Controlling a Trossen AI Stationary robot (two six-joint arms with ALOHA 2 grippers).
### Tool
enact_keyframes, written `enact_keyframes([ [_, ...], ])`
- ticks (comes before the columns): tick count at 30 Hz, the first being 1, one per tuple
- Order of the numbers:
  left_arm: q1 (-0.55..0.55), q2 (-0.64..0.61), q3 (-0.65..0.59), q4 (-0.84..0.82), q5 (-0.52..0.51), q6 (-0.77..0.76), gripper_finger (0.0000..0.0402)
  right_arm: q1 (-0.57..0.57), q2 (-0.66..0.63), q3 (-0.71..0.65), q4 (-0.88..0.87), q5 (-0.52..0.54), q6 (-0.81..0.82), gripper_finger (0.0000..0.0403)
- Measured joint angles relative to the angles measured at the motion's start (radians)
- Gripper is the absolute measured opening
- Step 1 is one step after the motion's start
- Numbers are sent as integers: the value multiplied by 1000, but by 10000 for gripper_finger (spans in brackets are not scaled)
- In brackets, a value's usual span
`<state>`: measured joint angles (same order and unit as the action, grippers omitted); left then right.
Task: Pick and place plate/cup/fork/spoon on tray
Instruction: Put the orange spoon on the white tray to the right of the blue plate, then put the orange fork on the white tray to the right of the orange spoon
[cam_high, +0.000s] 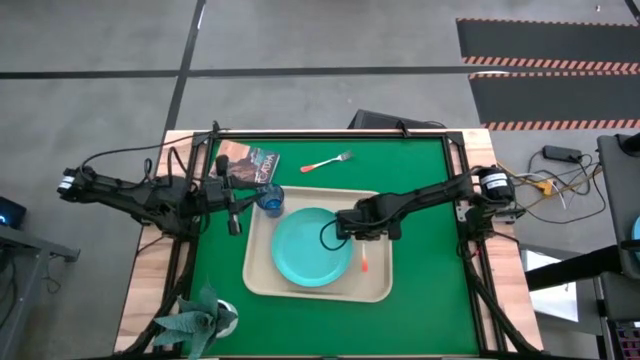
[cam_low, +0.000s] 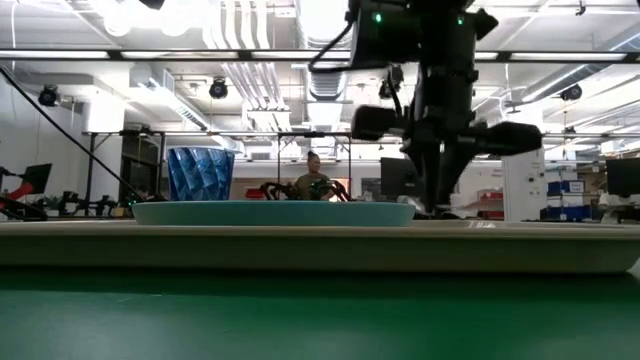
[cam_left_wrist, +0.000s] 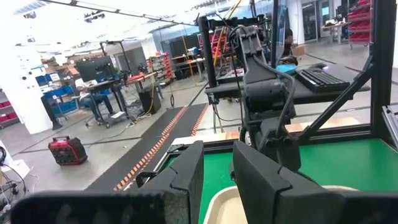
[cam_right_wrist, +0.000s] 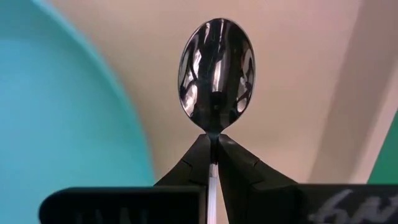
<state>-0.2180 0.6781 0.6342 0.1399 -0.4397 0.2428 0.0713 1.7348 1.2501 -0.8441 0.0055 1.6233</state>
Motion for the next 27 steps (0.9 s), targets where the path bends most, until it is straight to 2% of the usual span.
enact_keyframes([
  [16, 0, 8, 0, 1, 0, 0, 73, -2, 1, -129, 180, 41, 8, 21],
  [23, 0, 12, 0, -1, -1, 1, 73, -3, 0, -120, 158, 38, -9, 77],
  [27, 0, 14, 0, 1, -1, 1, 73, -26, -20, -76, 113, -15, -83, 111],
])
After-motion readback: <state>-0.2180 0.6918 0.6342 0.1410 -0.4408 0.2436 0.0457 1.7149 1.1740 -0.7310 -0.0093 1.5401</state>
